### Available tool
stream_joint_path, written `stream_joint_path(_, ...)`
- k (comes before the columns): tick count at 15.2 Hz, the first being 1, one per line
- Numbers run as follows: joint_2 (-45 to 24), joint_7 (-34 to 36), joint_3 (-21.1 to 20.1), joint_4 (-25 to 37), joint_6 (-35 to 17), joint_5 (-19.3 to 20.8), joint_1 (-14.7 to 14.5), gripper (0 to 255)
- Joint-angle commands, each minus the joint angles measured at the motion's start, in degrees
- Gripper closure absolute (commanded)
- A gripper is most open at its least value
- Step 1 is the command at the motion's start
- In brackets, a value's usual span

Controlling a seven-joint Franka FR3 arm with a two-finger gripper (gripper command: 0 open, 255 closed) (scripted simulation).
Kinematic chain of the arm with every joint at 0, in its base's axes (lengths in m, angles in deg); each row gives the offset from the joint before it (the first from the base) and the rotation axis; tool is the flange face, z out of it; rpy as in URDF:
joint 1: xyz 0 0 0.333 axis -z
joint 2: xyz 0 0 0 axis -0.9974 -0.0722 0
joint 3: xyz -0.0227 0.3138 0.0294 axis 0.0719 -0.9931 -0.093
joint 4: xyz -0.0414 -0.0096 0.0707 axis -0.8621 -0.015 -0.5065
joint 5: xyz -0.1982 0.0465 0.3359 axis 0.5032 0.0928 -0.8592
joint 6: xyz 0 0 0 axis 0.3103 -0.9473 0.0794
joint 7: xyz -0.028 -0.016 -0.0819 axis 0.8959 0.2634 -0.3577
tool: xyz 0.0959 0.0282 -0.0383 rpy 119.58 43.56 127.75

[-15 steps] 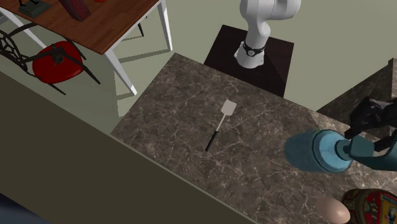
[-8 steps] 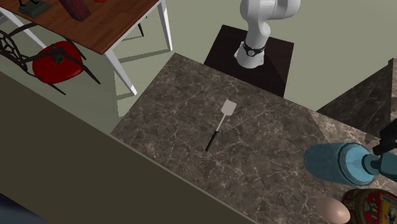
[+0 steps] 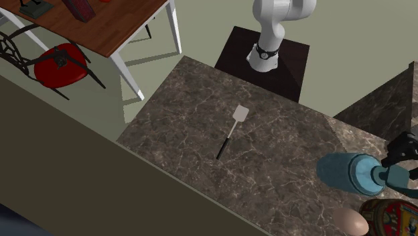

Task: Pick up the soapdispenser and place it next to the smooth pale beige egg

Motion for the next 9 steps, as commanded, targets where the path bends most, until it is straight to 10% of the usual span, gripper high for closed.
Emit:
stream_joint_path(1,0.02,0.5,0.02,-1.4,-1.43,0.23,-0.03,255)
stream_joint_path(9,-1.14,2.18,0.34,-5.96,-6.93,1.43,0.01,255)
